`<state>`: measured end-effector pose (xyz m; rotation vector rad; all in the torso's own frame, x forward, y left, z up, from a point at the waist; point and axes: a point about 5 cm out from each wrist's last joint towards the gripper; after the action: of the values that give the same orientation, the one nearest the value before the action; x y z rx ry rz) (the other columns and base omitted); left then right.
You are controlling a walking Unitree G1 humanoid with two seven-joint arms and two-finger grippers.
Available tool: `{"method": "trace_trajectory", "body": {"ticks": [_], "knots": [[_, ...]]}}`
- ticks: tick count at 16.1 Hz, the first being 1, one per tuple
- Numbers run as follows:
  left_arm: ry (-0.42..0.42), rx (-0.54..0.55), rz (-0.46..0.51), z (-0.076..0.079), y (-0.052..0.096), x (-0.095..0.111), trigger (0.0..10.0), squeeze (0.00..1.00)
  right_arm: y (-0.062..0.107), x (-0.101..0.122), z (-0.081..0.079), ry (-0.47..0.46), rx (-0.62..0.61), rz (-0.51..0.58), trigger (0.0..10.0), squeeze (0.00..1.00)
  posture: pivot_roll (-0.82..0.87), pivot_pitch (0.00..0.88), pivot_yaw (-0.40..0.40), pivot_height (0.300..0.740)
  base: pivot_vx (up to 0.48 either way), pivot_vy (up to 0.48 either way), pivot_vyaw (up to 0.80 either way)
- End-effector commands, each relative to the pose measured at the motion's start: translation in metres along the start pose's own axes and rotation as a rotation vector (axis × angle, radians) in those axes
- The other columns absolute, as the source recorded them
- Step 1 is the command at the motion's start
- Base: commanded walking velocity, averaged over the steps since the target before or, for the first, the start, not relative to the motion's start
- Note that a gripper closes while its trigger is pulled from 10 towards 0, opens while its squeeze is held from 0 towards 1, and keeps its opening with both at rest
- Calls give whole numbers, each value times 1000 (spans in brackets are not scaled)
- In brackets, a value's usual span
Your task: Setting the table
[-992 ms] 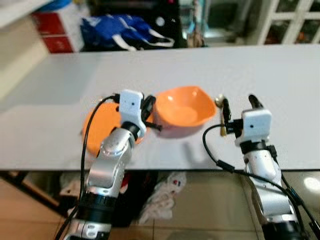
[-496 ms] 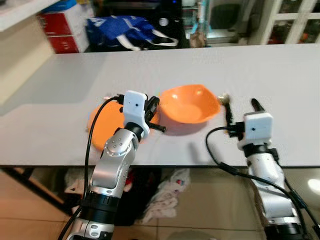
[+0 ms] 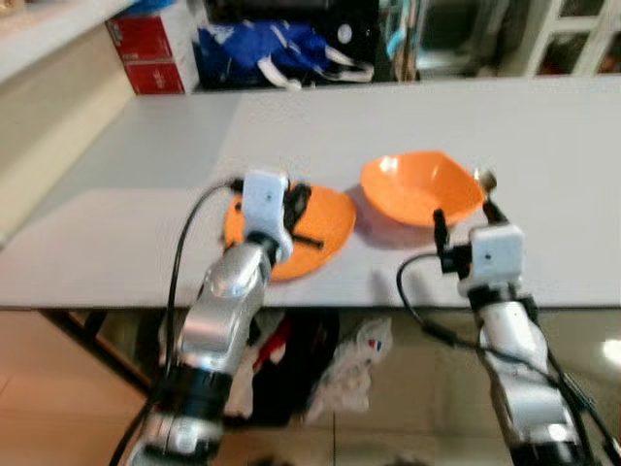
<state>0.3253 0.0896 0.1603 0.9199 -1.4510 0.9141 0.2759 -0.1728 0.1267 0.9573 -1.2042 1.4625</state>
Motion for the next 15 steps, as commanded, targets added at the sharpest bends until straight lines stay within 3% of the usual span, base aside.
{"method": "trace_trajectory", "body": {"ticks": [1,5,10,13,15], "knots": [[-19,-8,-36,-1,-7,-1,10000,0,-1,3,0,5,7,8,10000,0,-134,0,92,736,0,0,0],[-4,-32,-115,-5,-26,0,10000,0,0,3,-3,4,14,8,10000,0,-142,0,102,736,0,0,0],[4,-44,-67,-3,-32,6,10000,0,4,5,-2,7,-2,20,10000,0,-155,0,116,736,122,134,0],[5,-61,-66,4,-29,3,10000,0,1,39,3,11,44,144,10000,0,-160,0,116,736,294,380,0],[4,-83,-88,9,-29,-4,10000,0,1,57,24,-38,93,125,10000,0,-201,0,112,736,291,382,0]]}}
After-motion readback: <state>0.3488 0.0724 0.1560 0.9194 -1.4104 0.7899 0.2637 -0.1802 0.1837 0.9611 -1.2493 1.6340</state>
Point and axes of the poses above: a point about 5 cm out from each wrist's last joint towards the gripper, its own y axis pointing back from the gripper into the wrist, its own x axis along the axis of the wrist's last joint, z = x × y, and after that the axes turned 5 degrees about -y, right-handed
